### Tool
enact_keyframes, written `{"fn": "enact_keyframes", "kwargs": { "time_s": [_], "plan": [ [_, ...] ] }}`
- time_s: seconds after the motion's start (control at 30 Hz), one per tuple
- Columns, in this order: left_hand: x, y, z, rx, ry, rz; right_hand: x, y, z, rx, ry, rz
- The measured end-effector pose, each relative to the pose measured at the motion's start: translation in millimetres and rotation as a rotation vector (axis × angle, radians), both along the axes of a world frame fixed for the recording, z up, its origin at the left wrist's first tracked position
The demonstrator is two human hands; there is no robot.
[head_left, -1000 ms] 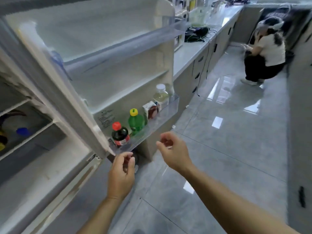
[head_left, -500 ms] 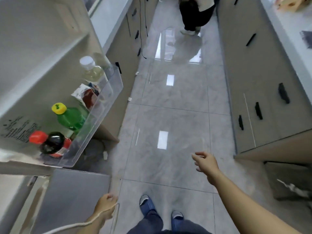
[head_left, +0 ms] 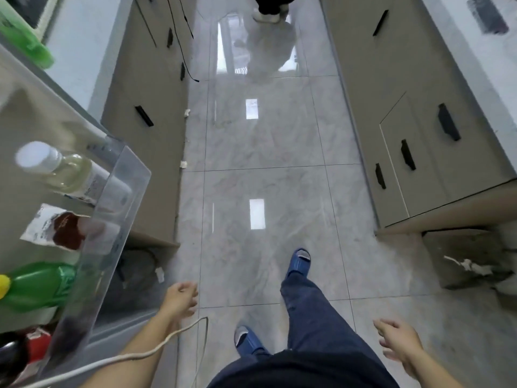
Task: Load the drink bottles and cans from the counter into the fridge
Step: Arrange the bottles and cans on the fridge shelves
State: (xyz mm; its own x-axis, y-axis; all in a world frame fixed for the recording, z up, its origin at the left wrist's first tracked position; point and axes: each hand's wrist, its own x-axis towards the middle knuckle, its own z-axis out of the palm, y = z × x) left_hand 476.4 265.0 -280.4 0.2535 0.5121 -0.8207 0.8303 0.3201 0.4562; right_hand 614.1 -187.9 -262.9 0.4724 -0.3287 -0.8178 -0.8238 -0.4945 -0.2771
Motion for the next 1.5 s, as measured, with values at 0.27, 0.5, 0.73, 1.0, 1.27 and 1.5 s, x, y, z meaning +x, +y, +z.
{"fn": "enact_keyframes", "kwargs": {
  "time_s": [0.27, 0.5, 0.73, 1.0, 1.27, 1.5],
  "plan": [
    [133.9, 3.2, 26.3, 0.053, -0.009, 0.023, 144.8, 31.4, -7.2, 0.030, 0.048, 0.075],
    [202.7, -1.8, 36.3, 0.048, -0.007, 0.096, 321.9, 122.9, 7.5, 0.181, -0.098, 0.284],
    [224.7, 21.8, 10.2, 0.025, 0.088, 0.234, 435.8, 227.1, 8.9, 0.257, -0.130, 0.467],
    [298.5, 104.0, -6.2, -0.033, 0.148, 0.382, 517.9, 306.5, 2.6, 0.170, -0.083, 0.591],
    [417.3, 232.2, 35.7, 0.069, -0.094, 0.506, 598.4, 396.7, 10.9, 0.063, -0.022, 0.726],
    [449.6, 290.7, 37.1, 0.114, -0.138, 0.743, 666.8, 526.2, 1.7, 0.083, 0.032, 1.003]
  ]
}}
